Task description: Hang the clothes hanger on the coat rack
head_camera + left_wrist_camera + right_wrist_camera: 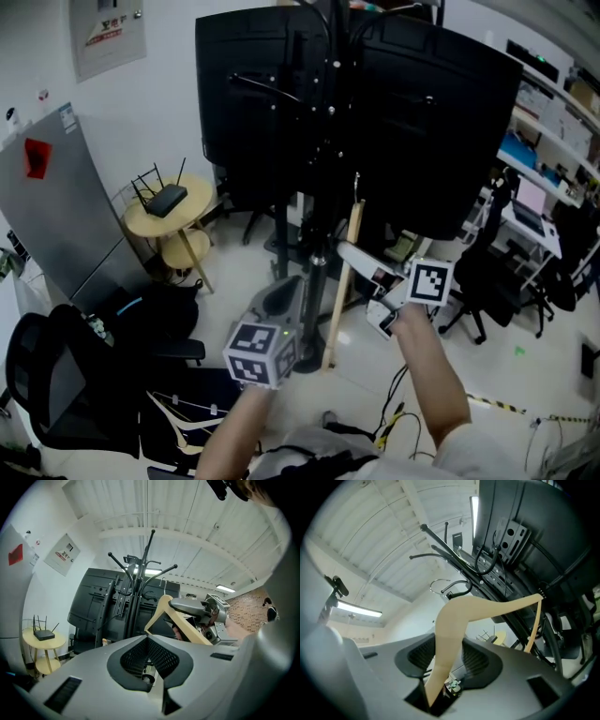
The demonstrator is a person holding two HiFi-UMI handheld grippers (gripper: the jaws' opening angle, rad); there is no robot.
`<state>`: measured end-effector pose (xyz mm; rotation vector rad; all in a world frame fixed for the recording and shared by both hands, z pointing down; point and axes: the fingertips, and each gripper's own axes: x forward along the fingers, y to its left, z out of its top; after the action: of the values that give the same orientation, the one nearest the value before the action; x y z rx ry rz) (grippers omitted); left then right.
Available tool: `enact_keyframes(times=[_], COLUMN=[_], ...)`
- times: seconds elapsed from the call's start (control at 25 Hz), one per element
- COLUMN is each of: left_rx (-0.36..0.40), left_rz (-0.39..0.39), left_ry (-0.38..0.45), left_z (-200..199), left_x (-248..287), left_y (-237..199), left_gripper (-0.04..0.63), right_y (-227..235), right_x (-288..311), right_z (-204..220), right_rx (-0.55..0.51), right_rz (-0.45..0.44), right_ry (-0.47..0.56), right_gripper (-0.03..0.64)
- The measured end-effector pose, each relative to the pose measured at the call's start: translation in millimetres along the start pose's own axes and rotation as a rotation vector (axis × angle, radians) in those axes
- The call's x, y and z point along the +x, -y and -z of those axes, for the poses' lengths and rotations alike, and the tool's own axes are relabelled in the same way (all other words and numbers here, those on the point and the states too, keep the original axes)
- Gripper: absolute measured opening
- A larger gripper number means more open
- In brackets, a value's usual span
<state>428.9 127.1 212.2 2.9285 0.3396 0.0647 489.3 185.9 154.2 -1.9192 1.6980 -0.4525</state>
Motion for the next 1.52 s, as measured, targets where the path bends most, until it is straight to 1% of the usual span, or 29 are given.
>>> enact_keyframes(times=[0.2,0.32,0.48,0.76,0.92,1.16,1.52], left_rx=[0.043,0.059,0.068,0.069,0.064,0.056,0.037], left_rz=[0.02,0.02,0.012,-0.015,-0.032,-0.05,-0.069], left_ry=[0.007,0.018,0.026,0.026,0.029,0.025,0.015], left_z=[-15.9,-25.6,-33.5,-34.2,-33.4,-29.1,-17.4], left_x=[16.8,22.8,30.3,39.5,42.5,45.3,41.0], left_y=[6.1,6.9,3.9,-6.8,-11.3,-18.4,-21.4], left_gripper=[-0.011,-0.011,-0.011,-0.011,-0.011,-0.011,-0.011], right_y=[18.0,27.2,41.2,74.3,93.7,120.1,129.7], right_x=[11.0,18.1,28.0,41.3,44.9,50.8,52.9], right_z=[-31.4,-48.9,-67.4,-86.2,-90.1,-81.6,-69.7], right_rx=[0.046,0.079,0.126,0.195,0.238,0.284,0.307], right_rz=[0.008,-0.013,-0.04,-0.033,-0.03,-0.017,-0.019], right_ry=[0.021,0.049,0.072,0.089,0.103,0.093,0.082], right_gripper=[0.195,0.195,0.195,0.195,0.195,0.195,0.195])
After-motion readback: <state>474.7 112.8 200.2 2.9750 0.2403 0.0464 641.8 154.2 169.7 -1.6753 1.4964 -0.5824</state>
